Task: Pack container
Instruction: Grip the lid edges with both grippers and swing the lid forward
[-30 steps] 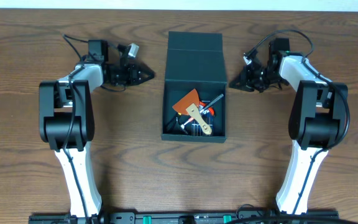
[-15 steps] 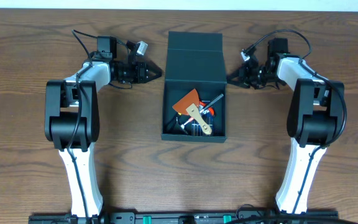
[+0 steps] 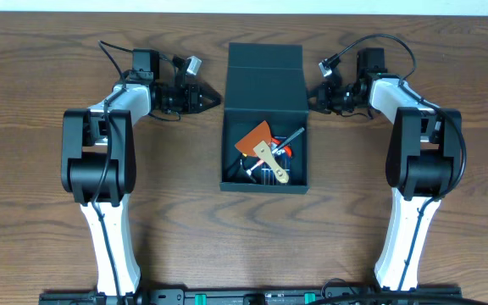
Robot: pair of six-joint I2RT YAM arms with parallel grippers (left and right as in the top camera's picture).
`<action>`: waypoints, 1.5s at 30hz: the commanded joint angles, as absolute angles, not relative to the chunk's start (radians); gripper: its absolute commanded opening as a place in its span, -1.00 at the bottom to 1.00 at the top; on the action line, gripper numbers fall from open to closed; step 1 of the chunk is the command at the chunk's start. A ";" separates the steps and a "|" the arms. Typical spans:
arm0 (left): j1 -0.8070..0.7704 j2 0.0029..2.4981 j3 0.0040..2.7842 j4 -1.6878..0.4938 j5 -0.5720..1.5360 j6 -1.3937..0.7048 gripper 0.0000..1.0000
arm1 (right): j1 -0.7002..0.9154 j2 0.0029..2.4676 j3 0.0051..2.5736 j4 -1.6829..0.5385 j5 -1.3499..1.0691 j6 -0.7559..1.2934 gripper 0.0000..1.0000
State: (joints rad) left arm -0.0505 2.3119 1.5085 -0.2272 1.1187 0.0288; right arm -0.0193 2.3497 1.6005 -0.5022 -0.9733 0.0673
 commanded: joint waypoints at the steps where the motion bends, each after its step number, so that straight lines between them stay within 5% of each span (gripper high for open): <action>1: -0.070 2.328 1.533 -0.225 1.114 0.028 -0.89 | -0.012 2.358 1.629 -0.498 -1.030 0.078 -0.97; 30: -0.079 2.295 1.718 -0.397 1.167 0.003 -0.89 | -0.008 2.358 1.864 -0.612 -1.049 0.046 -0.98; 45: -0.081 2.097 1.717 -0.633 1.035 0.108 -0.89 | -0.001 2.358 2.062 -0.926 -0.990 -0.120 -0.98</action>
